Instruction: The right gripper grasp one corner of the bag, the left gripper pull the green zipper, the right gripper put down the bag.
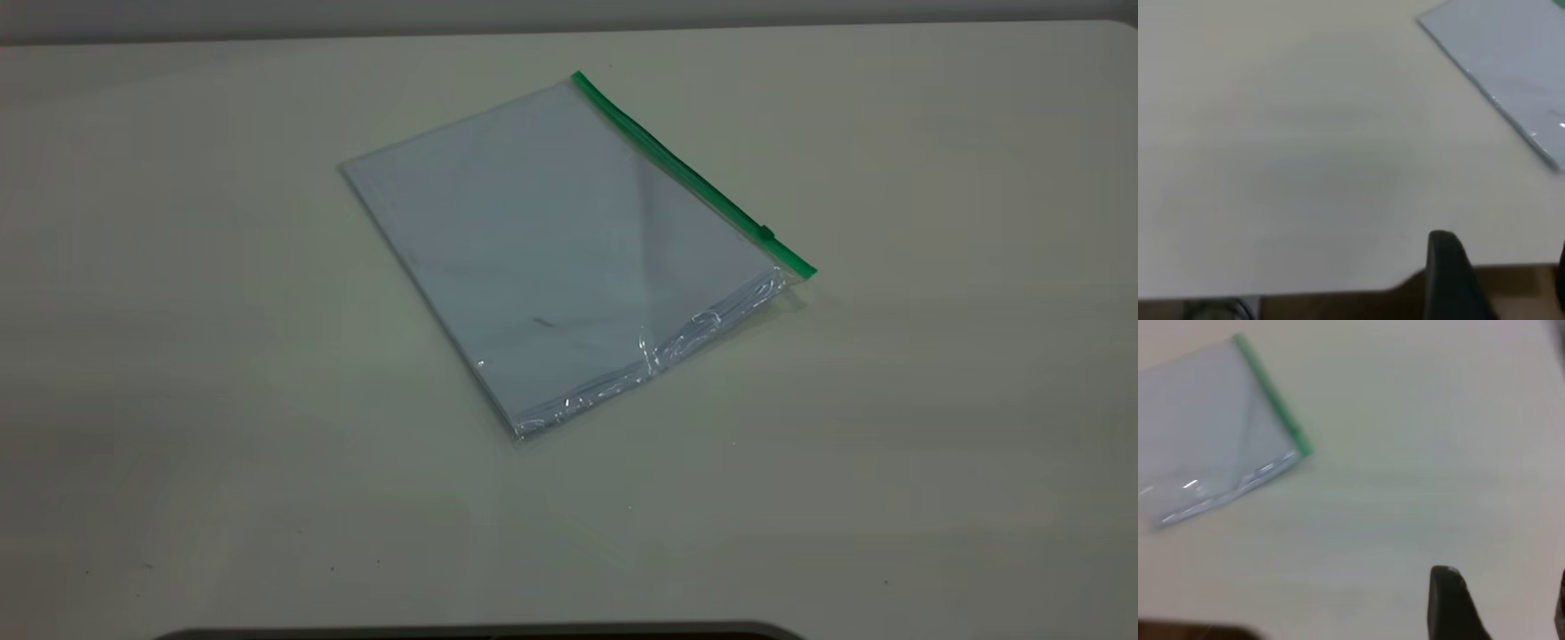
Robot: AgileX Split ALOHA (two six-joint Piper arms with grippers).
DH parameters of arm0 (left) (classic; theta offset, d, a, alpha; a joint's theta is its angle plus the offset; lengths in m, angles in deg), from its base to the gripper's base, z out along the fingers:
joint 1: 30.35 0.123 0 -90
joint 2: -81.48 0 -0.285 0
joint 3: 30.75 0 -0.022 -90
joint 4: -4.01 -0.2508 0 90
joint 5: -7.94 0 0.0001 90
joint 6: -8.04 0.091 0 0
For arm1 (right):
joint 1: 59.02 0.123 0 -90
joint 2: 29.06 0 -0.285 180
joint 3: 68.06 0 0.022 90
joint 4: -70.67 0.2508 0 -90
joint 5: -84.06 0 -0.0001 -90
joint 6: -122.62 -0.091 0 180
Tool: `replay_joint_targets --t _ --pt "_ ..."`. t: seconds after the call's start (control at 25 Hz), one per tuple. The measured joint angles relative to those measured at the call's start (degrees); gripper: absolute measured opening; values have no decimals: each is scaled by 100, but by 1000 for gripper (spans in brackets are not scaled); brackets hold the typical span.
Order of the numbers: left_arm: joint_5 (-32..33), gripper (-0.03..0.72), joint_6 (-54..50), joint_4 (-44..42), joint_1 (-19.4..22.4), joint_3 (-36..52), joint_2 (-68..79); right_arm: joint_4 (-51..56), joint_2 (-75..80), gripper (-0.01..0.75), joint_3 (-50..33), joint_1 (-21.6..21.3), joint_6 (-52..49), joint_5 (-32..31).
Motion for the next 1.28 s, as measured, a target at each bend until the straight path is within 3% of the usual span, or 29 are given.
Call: replay_joint_targets --t 0.16,0.4,0.6,0.84,1.0,1.28 --pt "-502 429 192 121 0 -405 1359 600 1280 413 5 0 455 753" --pt "-1849 428 973 488 0 -896 3503 1503 3686 454 5 0 1945 2310" --pt "-2247 458 2067 1219 0 -1351 4963 2842 5761 495 99 0 3392 3352" --pt "-2608 506 3099 2285 0 -1638 5951 5445 7954 499 630 0 5608 3545" --pt "-2698 509 3577 2921 0 -1698 6358 7098 9345 499 1094 0 7141 3323" --pt "-2775 511 3860 3277 0 -1698 6522 8411 11218 499 1922 0 8322 2746"
